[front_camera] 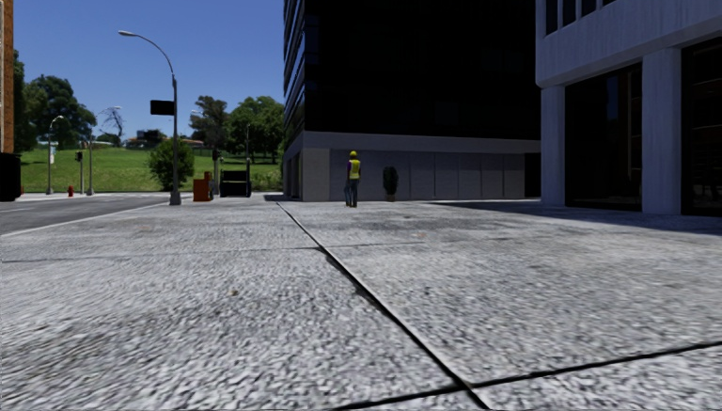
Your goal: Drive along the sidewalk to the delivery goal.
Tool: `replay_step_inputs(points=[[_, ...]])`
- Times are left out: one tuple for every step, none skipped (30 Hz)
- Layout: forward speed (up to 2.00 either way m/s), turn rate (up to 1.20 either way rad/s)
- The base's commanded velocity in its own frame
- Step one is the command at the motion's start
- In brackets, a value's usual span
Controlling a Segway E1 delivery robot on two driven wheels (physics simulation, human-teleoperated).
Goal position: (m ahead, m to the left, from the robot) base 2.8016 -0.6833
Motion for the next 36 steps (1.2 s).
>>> replay_step_inputs(points=[[2.00,-0.46],[2.00,-0.66],[2.00,-0.92],[2.00,-0.92],[2.00,-1.11],[2.00,-1.16],[2.00,-1.17],[2.00,-0.75],[2.00,-0.75],[2.00,0.00],[2.00,0.00],[2.00,0.00],[2.00,0.00],[2.00,0.00],[2.00,0.00],[2.00,0.00],[2.00,-0.17],[2.00,-0.63],[2.00,-0.63],[2.00,-1.08],[2.00,-1.20],[2.00,-1.20],[2.00,-1.20],[2.00,-1.20],[2.00,-1.20],[2.00,-1.20],[2.00,-0.40],[2.00,-0.40],[2.00,0.00],[2.00,0.00],[2.00,0.00],[2.00,0.00],[2.00,0.00],[2.00,0.00],[2.00,0.00],[2.00,0.00]])
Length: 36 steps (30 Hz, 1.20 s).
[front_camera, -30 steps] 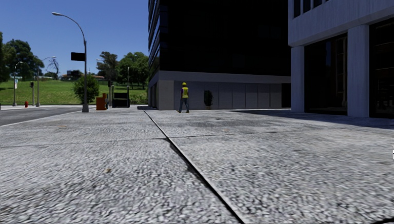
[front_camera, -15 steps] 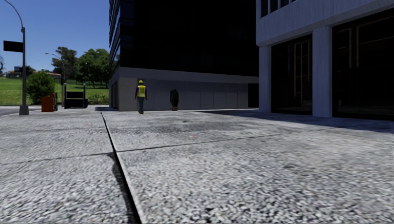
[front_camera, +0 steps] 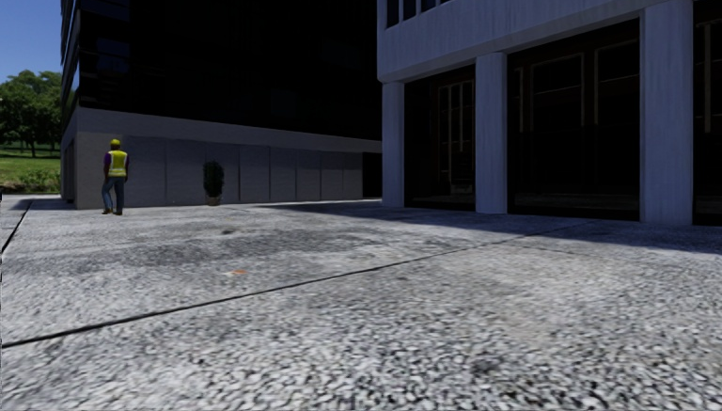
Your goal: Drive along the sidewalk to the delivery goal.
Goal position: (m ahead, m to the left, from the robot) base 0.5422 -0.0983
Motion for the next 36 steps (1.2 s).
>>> replay_step_inputs(points=[[2.00,0.00],[2.00,0.00],[2.00,0.00],[2.00,0.00],[2.00,0.00],[2.00,0.00],[2.00,0.00],[2.00,0.00],[2.00,0.00],[2.00,0.00],[2.00,0.00],[2.00,0.00],[2.00,0.00],[2.00,0.00],[2.00,0.00],[2.00,0.00],[2.00,0.00],[2.00,0.00],[2.00,0.00],[1.99,0.00],[1.76,0.00],[0.92,0.00],[0.20,0.00],[0.20,0.00],[0.00,0.00],[0.00,0.00],[0.00,0.00],[0.00,0.00],[0.00,0.00],[0.00,0.00],[0.00,0.00],[0.00,0.00],[0.00,0.00],[0.00,0.00],[0.00,0.00],[0.00,0.00]])
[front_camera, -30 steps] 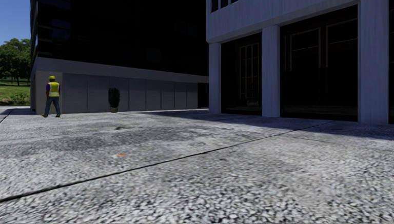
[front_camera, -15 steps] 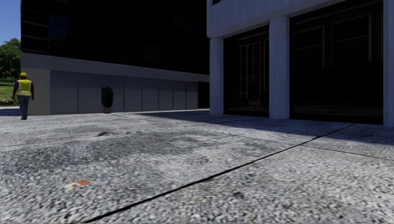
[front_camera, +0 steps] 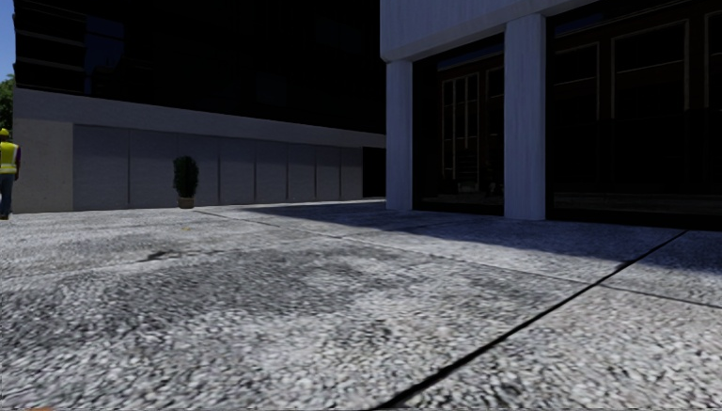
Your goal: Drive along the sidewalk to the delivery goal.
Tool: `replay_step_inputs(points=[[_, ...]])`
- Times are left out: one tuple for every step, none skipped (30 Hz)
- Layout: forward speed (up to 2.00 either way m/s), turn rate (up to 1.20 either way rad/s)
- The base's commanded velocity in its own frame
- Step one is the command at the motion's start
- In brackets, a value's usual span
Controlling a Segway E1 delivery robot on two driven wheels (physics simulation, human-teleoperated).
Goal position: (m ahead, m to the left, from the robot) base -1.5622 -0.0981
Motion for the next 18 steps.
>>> replay_step_inputs(points=[[0.00,0.00],[0.00,0.00],[0.00,0.00],[0.00,0.00],[0.00,0.00],[0.00,0.00],[0.00,0.00],[0.00,0.00],[0.00,0.00],[0.00,0.00],[0.00,0.00],[0.00,0.00],[0.00,0.00],[0.00,0.00],[0.00,0.00],[0.00,0.00],[0.00,0.00],[0.00,0.00]])
